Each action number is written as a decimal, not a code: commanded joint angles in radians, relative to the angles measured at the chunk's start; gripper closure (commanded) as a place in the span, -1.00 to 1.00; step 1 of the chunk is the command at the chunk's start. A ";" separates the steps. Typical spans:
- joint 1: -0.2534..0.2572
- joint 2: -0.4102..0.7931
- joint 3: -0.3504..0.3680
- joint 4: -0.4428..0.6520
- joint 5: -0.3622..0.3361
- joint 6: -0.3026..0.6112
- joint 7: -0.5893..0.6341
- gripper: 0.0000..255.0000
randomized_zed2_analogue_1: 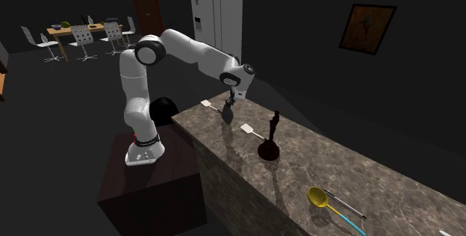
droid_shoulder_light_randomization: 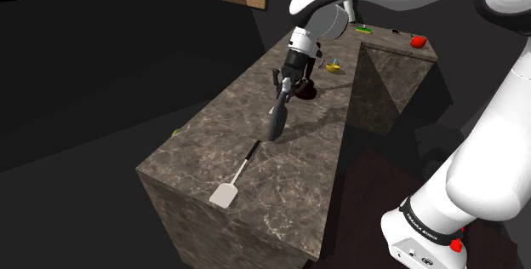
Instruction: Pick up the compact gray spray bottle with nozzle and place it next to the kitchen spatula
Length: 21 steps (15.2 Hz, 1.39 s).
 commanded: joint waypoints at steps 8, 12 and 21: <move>0.004 0.069 0.004 0.009 -0.006 -0.030 0.014 -1.00; -0.015 0.068 -0.011 0.068 -0.025 -0.098 0.015 -1.00; -0.019 0.067 -0.017 0.090 -0.031 -0.122 0.018 -1.00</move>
